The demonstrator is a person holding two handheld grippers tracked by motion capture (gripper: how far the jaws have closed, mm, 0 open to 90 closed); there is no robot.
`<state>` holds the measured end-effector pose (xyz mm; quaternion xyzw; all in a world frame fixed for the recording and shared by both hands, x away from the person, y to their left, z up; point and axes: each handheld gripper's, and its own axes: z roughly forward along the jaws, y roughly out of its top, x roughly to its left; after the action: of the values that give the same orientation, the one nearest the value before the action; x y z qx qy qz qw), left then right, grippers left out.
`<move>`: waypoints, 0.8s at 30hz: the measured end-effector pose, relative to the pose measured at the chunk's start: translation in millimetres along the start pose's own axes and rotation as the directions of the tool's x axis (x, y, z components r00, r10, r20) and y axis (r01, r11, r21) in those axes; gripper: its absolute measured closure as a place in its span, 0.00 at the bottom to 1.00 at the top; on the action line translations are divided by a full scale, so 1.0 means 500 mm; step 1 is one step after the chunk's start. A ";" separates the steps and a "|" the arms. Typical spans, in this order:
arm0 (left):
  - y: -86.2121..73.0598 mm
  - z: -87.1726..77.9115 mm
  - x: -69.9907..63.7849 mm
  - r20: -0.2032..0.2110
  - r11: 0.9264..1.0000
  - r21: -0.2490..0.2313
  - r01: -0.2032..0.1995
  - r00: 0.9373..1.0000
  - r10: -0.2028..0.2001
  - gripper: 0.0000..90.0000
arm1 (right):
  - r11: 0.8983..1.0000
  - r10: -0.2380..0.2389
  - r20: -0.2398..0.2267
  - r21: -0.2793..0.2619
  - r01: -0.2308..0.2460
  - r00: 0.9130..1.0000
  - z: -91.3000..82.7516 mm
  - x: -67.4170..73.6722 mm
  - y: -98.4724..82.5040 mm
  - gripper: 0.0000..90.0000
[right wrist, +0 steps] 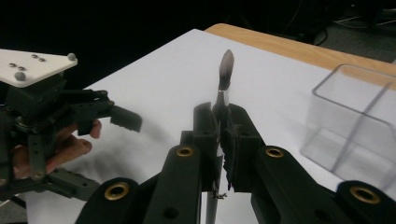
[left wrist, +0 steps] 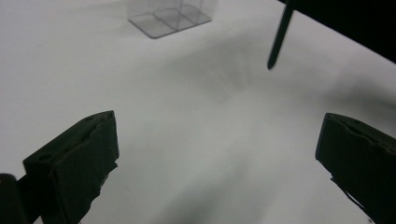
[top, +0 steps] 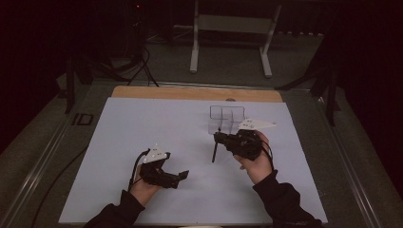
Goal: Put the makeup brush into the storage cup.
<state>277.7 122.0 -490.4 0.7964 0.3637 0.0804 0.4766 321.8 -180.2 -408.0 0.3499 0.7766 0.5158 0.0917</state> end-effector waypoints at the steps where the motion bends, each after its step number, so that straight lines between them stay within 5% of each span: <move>1: 0.000 0.000 0.001 0.005 1.000 0.001 -0.002 1.000 0.002 0.01 | 1.000 -0.002 0.007 -0.002 0.002 1.000 -0.004 -0.003 0.001 0.94; 24: -0.002 -0.004 0.008 0.012 1.000 -0.021 0.011 1.000 -0.011 0.01 | 0.993 -0.058 0.090 -0.098 0.066 0.994 -0.084 -0.049 0.090 0.94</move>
<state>279.0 126.1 -491.0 0.7897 0.3642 0.0770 0.4876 339.1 -216.8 -355.8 0.3427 0.7553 0.5355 0.1590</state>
